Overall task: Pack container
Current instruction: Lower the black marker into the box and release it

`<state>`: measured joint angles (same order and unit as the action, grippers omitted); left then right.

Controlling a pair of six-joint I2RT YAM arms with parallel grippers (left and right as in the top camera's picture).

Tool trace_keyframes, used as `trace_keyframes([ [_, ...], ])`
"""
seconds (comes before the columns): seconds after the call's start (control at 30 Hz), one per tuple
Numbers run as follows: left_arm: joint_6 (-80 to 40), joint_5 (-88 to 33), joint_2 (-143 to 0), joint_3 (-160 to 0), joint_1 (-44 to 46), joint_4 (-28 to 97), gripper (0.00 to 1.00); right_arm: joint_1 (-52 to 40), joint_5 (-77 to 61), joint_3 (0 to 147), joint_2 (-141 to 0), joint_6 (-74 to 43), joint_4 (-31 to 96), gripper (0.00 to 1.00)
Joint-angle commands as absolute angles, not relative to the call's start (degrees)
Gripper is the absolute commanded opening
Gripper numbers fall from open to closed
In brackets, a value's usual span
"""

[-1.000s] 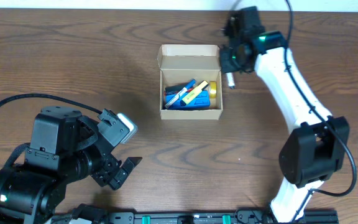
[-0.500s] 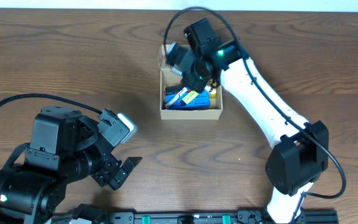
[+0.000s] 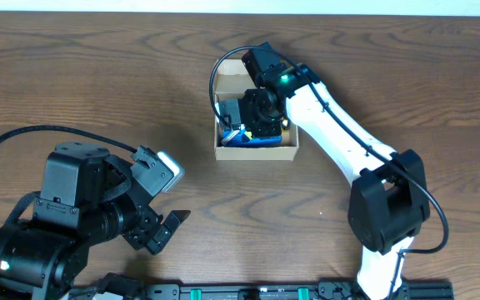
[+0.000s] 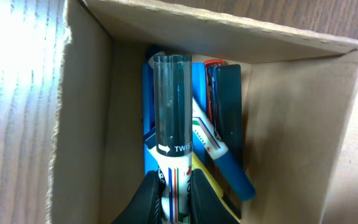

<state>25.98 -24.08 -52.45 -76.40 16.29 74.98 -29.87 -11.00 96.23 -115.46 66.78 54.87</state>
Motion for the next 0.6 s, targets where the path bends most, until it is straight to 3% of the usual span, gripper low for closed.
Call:
trace_keyframes([
  [0.0,26.6,-25.1,-52.4,-76.2,16.5,75.1,0.95,-29.9,-12.2,95.9,-117.0,69.5,54.4,0.06],
  [0.1,26.6,-25.1,-52.4,-76.2,16.5,75.1,0.95,-29.9,-12.2,95.9,-117.2,68.6,53.8,0.24],
  [0.27,26.6,-25.1,-52.4,-76.2,16.5,75.1,0.95,-29.9,-10.3,95.9,-117.1,64.8,51.6,0.44],
  [0.57,26.6,-25.1,-52.4,-76.2,16.5,75.1,0.95,-29.9,-8.8,98.0,-112.3,51.6,50.1,0.43],
])
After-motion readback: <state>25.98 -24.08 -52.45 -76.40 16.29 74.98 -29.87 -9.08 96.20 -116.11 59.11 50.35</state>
